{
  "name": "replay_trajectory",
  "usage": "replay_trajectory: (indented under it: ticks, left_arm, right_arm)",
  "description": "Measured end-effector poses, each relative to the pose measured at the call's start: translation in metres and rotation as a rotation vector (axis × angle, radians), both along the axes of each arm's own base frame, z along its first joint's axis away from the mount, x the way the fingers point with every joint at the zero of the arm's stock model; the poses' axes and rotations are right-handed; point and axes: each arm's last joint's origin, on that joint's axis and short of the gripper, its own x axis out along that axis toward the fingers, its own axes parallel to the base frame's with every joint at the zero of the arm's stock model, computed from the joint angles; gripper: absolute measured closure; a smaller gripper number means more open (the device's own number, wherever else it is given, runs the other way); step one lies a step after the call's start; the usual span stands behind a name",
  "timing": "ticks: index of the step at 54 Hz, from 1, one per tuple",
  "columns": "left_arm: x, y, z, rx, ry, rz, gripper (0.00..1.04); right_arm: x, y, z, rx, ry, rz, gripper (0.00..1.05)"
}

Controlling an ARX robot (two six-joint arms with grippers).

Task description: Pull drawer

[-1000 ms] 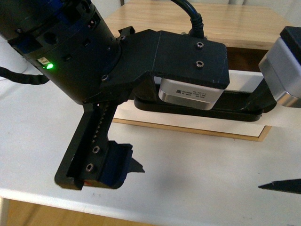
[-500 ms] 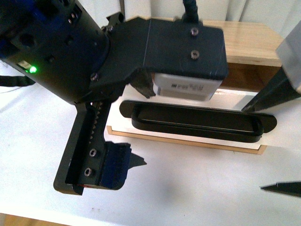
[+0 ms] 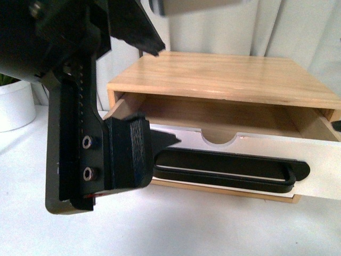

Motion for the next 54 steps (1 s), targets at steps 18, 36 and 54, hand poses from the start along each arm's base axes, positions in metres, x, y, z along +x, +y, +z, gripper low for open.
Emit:
replay_trajectory:
  ticks: [18, 36, 54]
  left_arm:
    - [-0.075, 0.061, -0.019, -0.401, -0.243, 0.509, 0.06]
    - [-0.129, 0.121, -0.08, -0.87, -0.224, 1.039, 0.06]
    - [-0.13, 0.126, -0.086, -1.018, -0.112, 0.879, 0.25]
  right_arm:
    - [-0.063, -0.031, -0.018, 0.31, -0.163, -0.391, 0.09]
    - [-0.115, -0.054, -0.057, 0.551, -0.139, -0.76, 0.09]
    - [-0.118, -0.049, -0.066, 0.72, -0.099, -0.892, 0.36]
